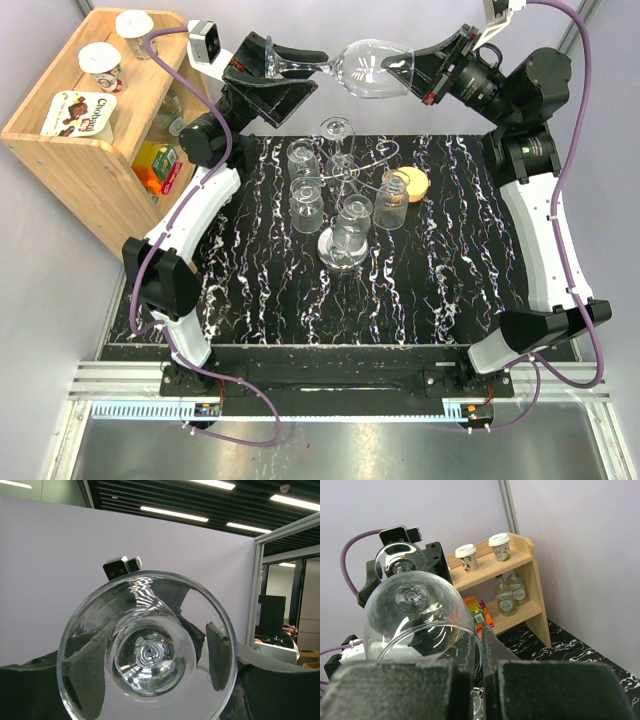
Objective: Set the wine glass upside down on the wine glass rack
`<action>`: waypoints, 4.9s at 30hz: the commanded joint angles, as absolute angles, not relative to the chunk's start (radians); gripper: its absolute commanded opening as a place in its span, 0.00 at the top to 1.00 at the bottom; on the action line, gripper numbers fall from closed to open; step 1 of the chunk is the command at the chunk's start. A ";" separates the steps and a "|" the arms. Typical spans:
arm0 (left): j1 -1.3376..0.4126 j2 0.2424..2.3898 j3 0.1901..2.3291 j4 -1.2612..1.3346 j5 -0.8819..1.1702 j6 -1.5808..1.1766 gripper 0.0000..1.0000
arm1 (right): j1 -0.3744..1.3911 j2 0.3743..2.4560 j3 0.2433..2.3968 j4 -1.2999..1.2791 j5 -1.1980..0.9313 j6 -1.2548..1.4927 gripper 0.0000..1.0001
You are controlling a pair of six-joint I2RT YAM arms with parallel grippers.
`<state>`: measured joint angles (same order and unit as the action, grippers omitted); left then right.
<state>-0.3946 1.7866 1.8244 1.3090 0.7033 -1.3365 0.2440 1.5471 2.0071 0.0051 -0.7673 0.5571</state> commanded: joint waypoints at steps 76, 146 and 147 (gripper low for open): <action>-0.313 1.706 2.138 0.585 0.969 -0.881 1.00 | 0.557 1.456 2.031 -0.469 -0.674 0.031 0.35; -0.575 1.601 2.105 0.058 1.126 -0.439 1.00 | 0.558 1.651 2.431 -0.310 -0.859 0.239 0.36; -0.577 1.603 2.108 0.058 1.124 -0.437 1.00 | 0.558 1.652 2.427 -0.296 -0.868 0.258 0.36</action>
